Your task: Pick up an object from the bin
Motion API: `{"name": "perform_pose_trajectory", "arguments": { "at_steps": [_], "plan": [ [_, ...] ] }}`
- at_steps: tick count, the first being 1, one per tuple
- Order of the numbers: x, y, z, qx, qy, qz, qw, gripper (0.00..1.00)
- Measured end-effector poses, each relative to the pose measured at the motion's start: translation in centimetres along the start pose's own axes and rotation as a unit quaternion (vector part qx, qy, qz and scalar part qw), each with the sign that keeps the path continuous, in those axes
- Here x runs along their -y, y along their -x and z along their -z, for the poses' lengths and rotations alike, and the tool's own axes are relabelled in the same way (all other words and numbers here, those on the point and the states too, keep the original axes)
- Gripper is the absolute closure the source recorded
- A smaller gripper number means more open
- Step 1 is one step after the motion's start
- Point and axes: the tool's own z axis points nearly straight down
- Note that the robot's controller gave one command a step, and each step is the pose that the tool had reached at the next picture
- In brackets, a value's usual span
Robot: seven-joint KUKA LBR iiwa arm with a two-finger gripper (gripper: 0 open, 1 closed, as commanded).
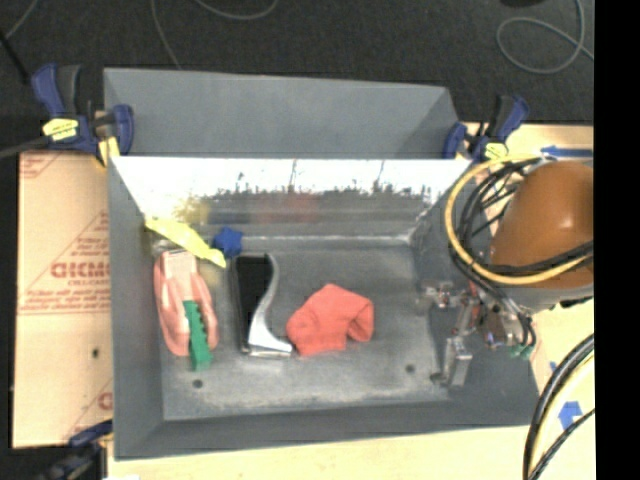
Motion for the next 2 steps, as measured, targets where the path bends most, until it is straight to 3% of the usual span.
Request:
{"name": "perform_pose_trajectory", "arguments": {
  "at_steps": [1,2],
  "plan": [
    [0.0,0.2,0.4,0.0039,-0.001,0.002,1.0000,0.00],
    [-3.2,1.7,-2.3,0.0047,-0.002,0.043,0.9991,0.00]
  ]
}}
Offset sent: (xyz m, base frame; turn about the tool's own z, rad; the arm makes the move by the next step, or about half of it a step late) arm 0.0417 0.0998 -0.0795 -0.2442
